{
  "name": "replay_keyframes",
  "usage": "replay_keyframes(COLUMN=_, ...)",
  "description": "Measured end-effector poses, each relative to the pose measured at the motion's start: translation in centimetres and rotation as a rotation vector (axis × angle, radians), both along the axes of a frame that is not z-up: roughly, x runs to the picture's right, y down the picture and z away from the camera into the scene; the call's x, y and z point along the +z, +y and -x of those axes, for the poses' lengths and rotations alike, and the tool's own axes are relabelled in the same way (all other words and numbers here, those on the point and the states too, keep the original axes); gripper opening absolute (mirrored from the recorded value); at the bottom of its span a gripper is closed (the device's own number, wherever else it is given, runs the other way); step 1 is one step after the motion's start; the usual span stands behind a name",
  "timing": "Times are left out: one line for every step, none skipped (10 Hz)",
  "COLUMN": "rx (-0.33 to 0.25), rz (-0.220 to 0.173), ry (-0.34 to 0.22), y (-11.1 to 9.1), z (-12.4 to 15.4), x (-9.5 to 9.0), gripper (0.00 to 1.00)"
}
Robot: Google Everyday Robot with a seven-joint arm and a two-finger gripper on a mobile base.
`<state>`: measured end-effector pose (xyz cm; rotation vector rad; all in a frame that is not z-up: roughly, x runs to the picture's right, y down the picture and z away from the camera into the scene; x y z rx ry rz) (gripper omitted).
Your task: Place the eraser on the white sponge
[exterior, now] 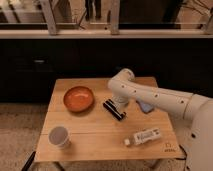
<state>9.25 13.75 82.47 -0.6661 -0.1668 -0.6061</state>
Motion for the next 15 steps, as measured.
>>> replay_keyframes(rx=0.017, rz=0.006, ry=-0.007, y=0.0, z=-0.2, x=0.1, gripper=0.17)
replay_keyframes(rx=0.061, rz=0.013, ry=-0.025, y=-0.1, z=-0.3, x=0.4, gripper=0.24)
replay_keyframes(rx=0.142, rz=0.037, ry=-0.068, y=-0.3, z=-0.6, x=1.1, gripper=0.35)
replay_keyframes(rx=0.239, rz=0.072, ry=-0.134, y=-0.7, z=-0.6, x=1.6, gripper=0.44)
replay_keyframes(rx=0.36, rz=0.121, ry=-0.209, y=-1.2, z=-0.7, x=2.5, gripper=0.57)
replay_keyframes(rx=0.417, rz=0.146, ry=-0.249, y=-1.5, z=-0.4, x=2.9, gripper=0.65)
replay_keyframes(rx=0.463, rz=0.154, ry=-0.281, y=-2.0, z=0.2, x=3.1, gripper=0.74)
replay_keyframes(rx=0.481, rz=0.149, ry=-0.281, y=-2.3, z=0.8, x=3.2, gripper=0.79)
replay_keyframes(rx=0.486, rz=0.126, ry=-0.245, y=-2.5, z=1.2, x=3.1, gripper=0.8)
replay_keyframes(rx=0.476, rz=0.085, ry=-0.169, y=-2.8, z=2.0, x=3.0, gripper=0.8)
replay_keyframes(rx=0.468, rz=0.06, ry=-0.105, y=-2.9, z=2.7, x=2.9, gripper=0.8)
replay_keyframes(rx=0.466, rz=0.043, ry=-0.05, y=-2.9, z=3.1, x=2.8, gripper=0.8)
replay_keyframes(rx=0.473, rz=0.034, ry=0.033, y=-2.9, z=3.2, x=2.9, gripper=0.8)
replay_keyframes(rx=0.474, rz=0.046, ry=0.091, y=-2.7, z=3.2, x=3.3, gripper=0.8)
replay_keyframes(rx=0.483, rz=0.086, ry=0.108, y=-2.3, z=3.7, x=4.2, gripper=0.8)
